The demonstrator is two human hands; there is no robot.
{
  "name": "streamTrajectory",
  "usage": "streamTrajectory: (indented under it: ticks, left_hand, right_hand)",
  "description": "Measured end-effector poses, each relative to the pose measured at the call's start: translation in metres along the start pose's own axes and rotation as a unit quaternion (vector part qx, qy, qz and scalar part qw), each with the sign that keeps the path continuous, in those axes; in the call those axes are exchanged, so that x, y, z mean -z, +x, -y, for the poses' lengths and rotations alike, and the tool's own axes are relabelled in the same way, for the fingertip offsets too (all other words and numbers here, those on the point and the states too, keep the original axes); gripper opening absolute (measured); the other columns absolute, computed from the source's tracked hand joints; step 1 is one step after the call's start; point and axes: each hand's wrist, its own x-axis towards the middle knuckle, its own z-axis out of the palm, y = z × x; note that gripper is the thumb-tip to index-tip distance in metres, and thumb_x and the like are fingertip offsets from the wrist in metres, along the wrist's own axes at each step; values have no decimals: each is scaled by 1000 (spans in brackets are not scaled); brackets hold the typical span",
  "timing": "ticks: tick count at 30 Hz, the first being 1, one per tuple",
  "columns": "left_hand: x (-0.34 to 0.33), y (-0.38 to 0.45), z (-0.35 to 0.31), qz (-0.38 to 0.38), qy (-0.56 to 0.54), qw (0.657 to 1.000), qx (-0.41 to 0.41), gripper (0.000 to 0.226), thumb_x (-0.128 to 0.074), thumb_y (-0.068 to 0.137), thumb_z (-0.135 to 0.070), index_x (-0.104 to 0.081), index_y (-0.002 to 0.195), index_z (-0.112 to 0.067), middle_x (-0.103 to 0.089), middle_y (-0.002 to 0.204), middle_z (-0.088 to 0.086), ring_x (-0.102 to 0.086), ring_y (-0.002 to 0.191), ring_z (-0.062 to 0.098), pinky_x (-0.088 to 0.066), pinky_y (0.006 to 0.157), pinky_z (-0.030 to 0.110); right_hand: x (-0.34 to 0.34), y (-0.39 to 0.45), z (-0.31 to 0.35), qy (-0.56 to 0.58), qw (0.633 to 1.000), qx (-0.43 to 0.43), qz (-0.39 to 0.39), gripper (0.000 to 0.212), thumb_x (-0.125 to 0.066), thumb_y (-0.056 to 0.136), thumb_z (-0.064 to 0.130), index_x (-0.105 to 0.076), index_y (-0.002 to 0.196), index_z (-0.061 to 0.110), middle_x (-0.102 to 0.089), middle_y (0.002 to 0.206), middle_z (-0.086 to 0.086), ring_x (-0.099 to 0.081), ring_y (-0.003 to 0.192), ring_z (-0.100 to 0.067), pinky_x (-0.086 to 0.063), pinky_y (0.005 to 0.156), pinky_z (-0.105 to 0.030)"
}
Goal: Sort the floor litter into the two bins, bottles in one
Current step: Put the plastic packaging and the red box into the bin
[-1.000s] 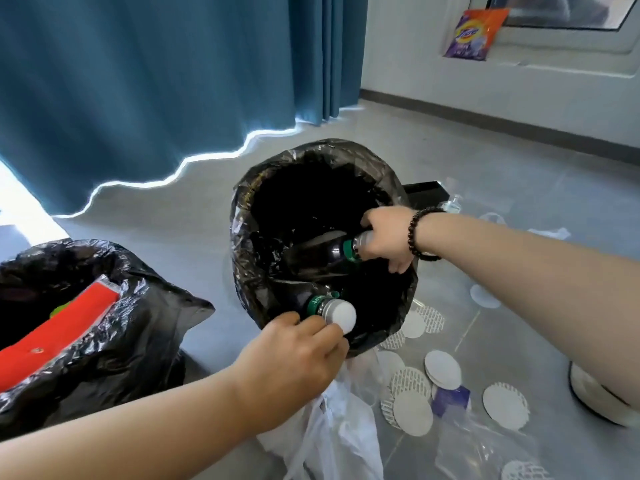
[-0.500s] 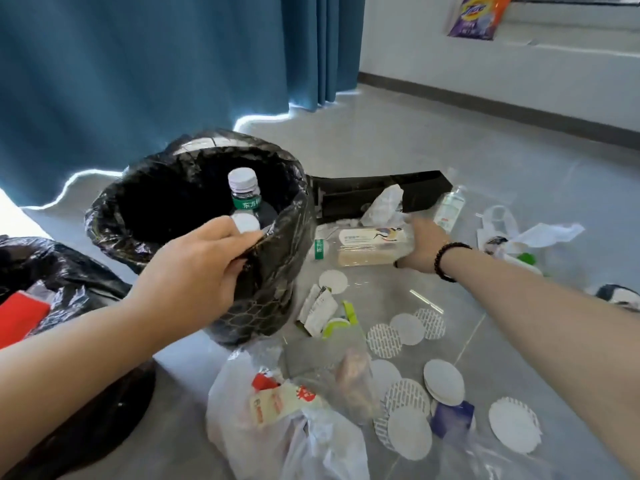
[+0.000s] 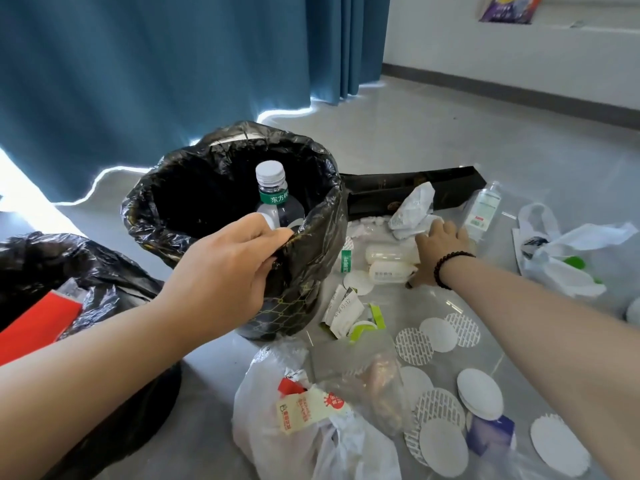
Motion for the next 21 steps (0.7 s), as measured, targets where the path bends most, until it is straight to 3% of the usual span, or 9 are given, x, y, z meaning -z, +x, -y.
streamTrajectory:
  ticks: [4,7,10,12,16,18,19,21]
  left_hand:
    - [4,-1,-4,19,22,1000,-9,39,-53,80,-3,-65,118,-3,-58,85,8,-56,59,26,-53,49,38]
    - [11,3,-10,47,0,998,48,56,-51,89,-6,-39,143,-15,-60,109,7,-60,72,29,-53,64,47]
    - [26,13,-27,51,-86,973,208,83,-60,87,-30,-8,152,-25,-47,123,-1,-56,95,25,-50,85,45]
    - [33,18,-45,41,-57,965,253,87,-62,83,-39,-9,150,-22,-43,120,0,-50,104,24,-46,90,43]
    - [36,9,-93,-12,-45,963,266,76,-60,83,-38,-24,146,-17,-41,127,3,-39,120,26,-38,98,39]
    - [33,2,-115,25,-95,961,258,77,-59,83,-44,-23,146,-18,-39,134,1,-38,127,25,-39,101,38]
    - [38,0,-125,65,-140,949,276,84,-61,81,-51,-20,148,-18,-37,139,0,-37,130,23,-39,103,39]
    - [40,1,-130,138,-274,890,336,102,-66,68,-66,-21,148,-22,-39,142,-2,-42,130,20,-42,102,37]
  right_hand:
    - [-20,-40,0,79,996,-25,34,81,-77,62,54,-34,120,15,-52,124,-5,-49,116,-25,-44,92,-38]
    - [-28,-83,-1,221,968,-98,61,79,-76,59,58,-38,113,15,-52,118,-5,-55,105,-24,-49,83,-35]
    - [-37,-142,3,478,859,-176,41,61,-81,60,49,-46,94,14,-54,96,-4,-54,82,-20,-44,67,-30]
    - [-42,-182,11,602,763,-232,13,51,-86,58,43,-50,81,16,-58,80,-1,-54,70,-15,-45,64,-31]
    - [-24,-220,33,732,584,-335,-100,42,-85,64,36,-51,81,19,-64,88,-9,-61,76,-26,-53,80,-46]
    - [2,-231,44,750,578,-299,-113,47,-80,70,39,-51,95,12,-61,90,-6,-58,80,-24,-49,75,-38]
    - [19,-239,47,749,597,-261,-118,45,-77,74,38,-50,99,11,-59,88,-4,-55,77,-20,-46,69,-32]
    - [62,-256,52,726,662,-134,-127,39,-74,78,36,-48,99,17,-58,87,2,-54,71,-9,-41,56,-15]
